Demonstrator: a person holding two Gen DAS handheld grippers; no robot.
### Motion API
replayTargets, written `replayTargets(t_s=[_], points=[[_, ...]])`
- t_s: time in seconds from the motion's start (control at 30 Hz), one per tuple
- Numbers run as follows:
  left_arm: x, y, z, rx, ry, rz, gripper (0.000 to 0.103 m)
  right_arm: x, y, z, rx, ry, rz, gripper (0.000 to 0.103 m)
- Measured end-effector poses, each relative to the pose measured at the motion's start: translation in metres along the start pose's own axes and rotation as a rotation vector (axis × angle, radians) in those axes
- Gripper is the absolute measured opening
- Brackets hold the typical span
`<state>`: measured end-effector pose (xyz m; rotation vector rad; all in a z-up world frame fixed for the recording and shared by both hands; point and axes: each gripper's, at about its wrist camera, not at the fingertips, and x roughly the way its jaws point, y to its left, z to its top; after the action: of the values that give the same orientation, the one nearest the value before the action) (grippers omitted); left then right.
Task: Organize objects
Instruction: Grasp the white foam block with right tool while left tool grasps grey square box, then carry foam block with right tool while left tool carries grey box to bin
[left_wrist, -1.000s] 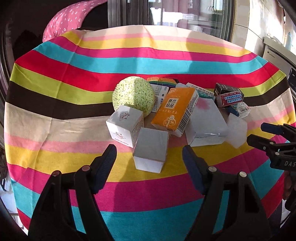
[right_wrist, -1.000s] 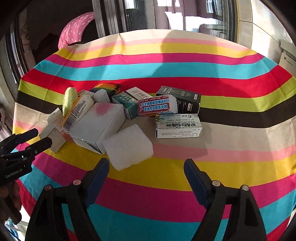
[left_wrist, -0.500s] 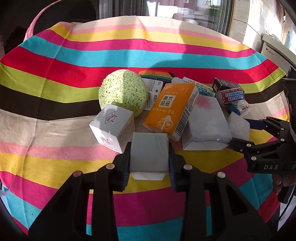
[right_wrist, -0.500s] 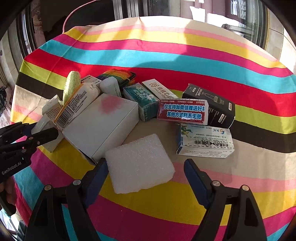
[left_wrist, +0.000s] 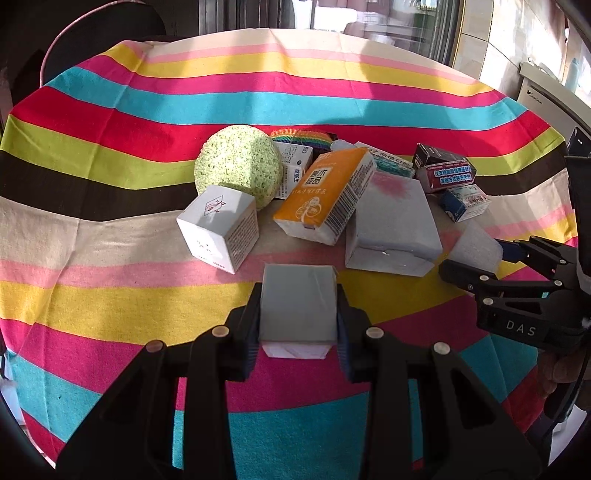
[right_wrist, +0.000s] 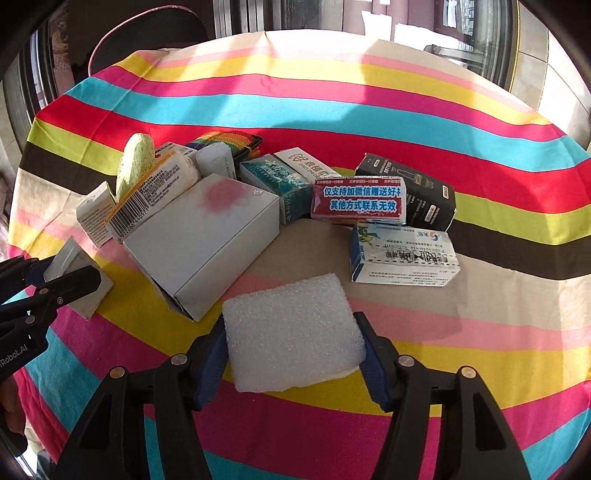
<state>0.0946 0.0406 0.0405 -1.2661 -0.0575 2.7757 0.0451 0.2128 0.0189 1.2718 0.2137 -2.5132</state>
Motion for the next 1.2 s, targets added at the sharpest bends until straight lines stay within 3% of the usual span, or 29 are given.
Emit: replayTargets(t_s=[0.6, 1.2], points=[[-0.022, -0.067, -0.023, 0.079, 0.01, -0.086, 0.038, -0.047, -0.037, -0.052, 0.153, 0.017, -0.081, 0.063], [-0.047, -0.139, -0.035, 0.188, -0.005, -0.17, 0.038, -0.099, -0.078, -0.087, 0.222, -0.016, -0.172, 0.063]])
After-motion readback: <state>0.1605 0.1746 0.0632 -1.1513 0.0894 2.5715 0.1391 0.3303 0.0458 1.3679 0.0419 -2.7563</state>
